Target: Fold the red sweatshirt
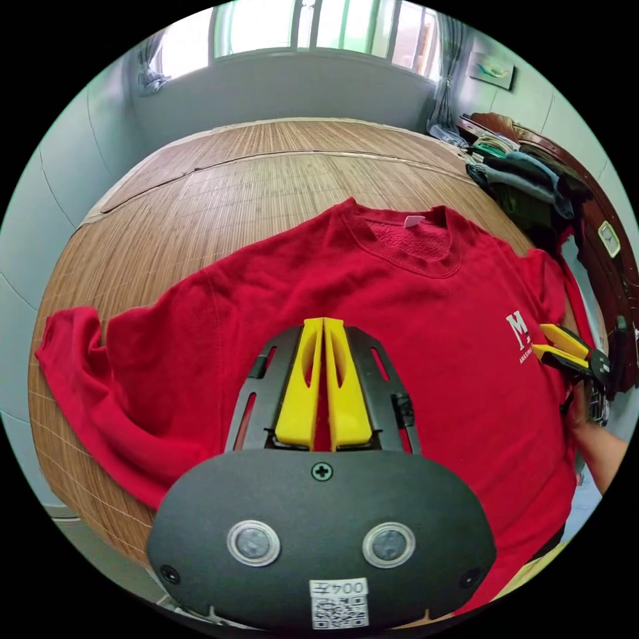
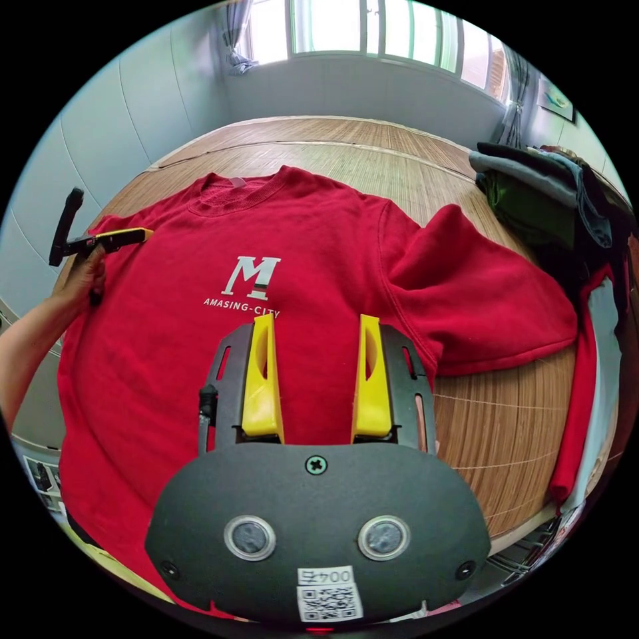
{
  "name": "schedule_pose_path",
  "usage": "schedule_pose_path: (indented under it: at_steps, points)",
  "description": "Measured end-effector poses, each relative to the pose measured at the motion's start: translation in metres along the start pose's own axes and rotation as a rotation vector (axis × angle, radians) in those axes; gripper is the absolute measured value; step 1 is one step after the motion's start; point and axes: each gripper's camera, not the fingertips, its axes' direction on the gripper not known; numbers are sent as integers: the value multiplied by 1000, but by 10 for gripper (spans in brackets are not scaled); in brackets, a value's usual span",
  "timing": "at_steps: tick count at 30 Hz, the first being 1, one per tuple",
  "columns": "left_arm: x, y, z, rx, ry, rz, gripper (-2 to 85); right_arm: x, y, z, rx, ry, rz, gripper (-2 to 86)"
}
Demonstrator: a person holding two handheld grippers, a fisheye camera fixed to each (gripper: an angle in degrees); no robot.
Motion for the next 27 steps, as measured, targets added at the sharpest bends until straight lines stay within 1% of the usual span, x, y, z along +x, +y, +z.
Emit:
schedule_pose_path:
  at_steps: [3,5,6,7,8,9,10,17,19,21,25,27]
  points:
    - [-6,-4,-8,-15,51,-49,2,3,-3,1,1,-6,3,158]
    - [2,6,-27,132,56,-71,2,4,-5,2,3,-7,4,159]
    - [5,9,-28,154,47,-64,2,5,-6,2,3,-7,4,159]
    - [12,13,-19,148,31,-44,2,6,-7,3,3,-7,5,161]
    - [15,10,-3,63,38,-19,2,7,-8,3,3,-8,6,162]
    - [17,6,4,12,49,-5,2,7,-9,4,4,-9,6,162]
    - [16,3,7,16,44,-9,2,8,-10,4,4,-9,8,163]
    - [-8,3,19,18,179,-86,1,14,-18,7,5,-10,9,163]
    - [-10,5,22,27,192,-91,2,16,-21,8,3,-13,11,164]
    - [-7,5,25,32,173,-80,2,19,-24,8,-4,-21,14,164]
    - [15,8,28,54,37,-20,2,22,-33,9,-29,-22,11,167]
    - [17,8,31,58,26,-14,2,20,-37,9,-35,-3,1,168]
